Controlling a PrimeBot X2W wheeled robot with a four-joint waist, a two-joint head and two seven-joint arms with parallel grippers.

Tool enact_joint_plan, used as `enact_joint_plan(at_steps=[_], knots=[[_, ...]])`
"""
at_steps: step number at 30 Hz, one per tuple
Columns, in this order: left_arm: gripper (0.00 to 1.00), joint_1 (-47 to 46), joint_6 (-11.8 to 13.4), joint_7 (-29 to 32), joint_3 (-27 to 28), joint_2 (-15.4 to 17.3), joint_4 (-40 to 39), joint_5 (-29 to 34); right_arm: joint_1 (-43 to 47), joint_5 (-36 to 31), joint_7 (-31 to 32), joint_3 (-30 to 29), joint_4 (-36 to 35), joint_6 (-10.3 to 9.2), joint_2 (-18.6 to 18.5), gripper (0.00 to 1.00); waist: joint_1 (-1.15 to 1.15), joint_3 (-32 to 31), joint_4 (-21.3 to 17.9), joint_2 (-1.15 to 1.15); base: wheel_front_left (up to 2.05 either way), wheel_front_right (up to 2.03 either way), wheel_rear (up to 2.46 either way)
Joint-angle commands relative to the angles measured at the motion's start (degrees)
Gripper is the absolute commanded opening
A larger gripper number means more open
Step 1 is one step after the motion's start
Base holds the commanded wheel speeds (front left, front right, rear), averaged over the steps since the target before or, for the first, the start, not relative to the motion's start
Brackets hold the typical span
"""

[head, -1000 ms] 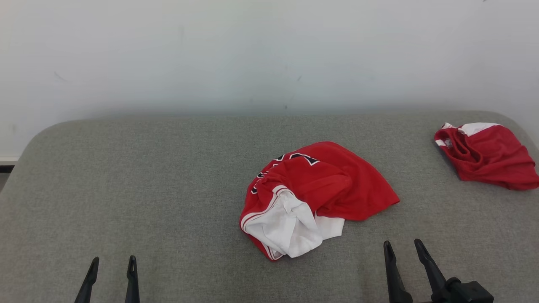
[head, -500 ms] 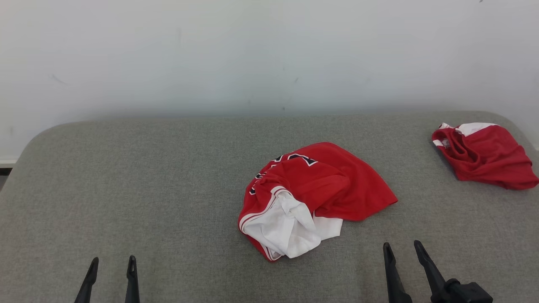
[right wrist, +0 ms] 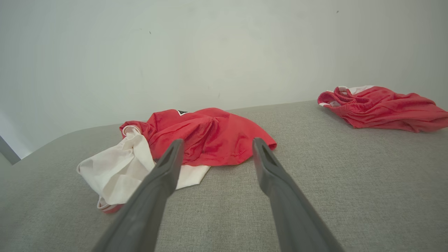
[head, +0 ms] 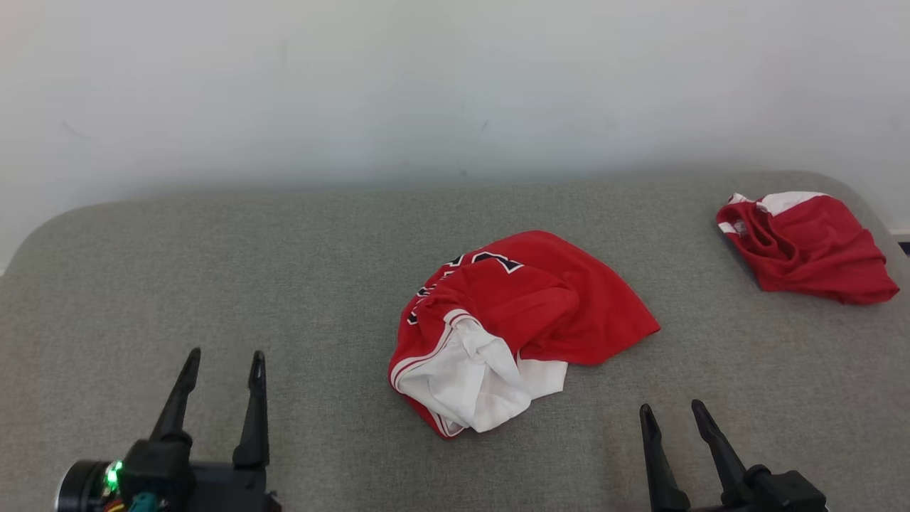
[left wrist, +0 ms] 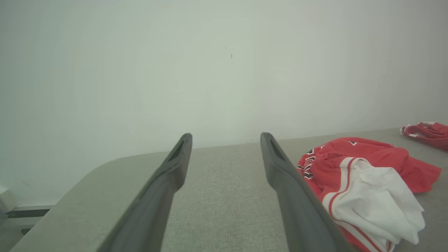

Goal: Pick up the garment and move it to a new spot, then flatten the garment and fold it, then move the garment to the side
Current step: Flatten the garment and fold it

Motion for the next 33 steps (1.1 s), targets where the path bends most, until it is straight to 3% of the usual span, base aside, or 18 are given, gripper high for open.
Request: enact_joint_plan(at_steps=[1,12,23,28,29,30,33], knots=[[1.00,-2.3,-0.4,-0.2,-1.3,0.4,0.9,0.2,-0.5,0.2,0.0,0.0,0.0,-0.14,-0.2,1.00,0.00,1.0,-1.0,0.00,0.00,0.00,0.00],[1.00,-12.8,-0.3,-0.2,-13.6,1.8,9.6,-3.8,-2.8,0.7,0.0,-0.4,-0.5,-0.14,-0.2,1.00,0.00,6.7,-5.5,0.00,0.00,0.00,0.00],[1.00,-14.7,-0.3,-0.2,-20.7,2.6,21.9,-7.2,-4.0,0.8,0.0,-0.9,-0.6,-0.14,0.1,1.00,0.00,9.0,-8.0,0.00,0.00,0.00,0.00],[1.00,-15.7,-0.3,-0.2,-20.6,2.3,26.2,-8.9,-4.7,0.6,0.0,-0.3,-0.5,-0.14,0.2,1.00,0.00,9.2,-8.8,0.00,0.00,0.00,0.00],[0.40,-16.0,-0.3,-0.2,-20.4,2.2,26.9,-9.2,-4.7,0.6,0.0,-0.2,-0.6,-0.14,0.2,1.00,0.00,9.2,-8.9,0.00,0.00,0.00,0.00],[0.00,-16.3,-0.3,-0.2,-20.4,2.0,27.3,-9.3,-4.7,0.6,0.0,-0.2,-0.6,-0.14,0.2,1.00,0.00,9.2,-9.0,0.00,0.00,0.00,0.00],[0.00,-17.0,-0.3,-0.2,-20.2,1.8,27.8,-9.7,-4.6,0.6,0.0,-0.3,-0.8,-0.14,0.2,1.00,0.00,9.2,-9.0,0.00,0.00,0.00,0.00]])
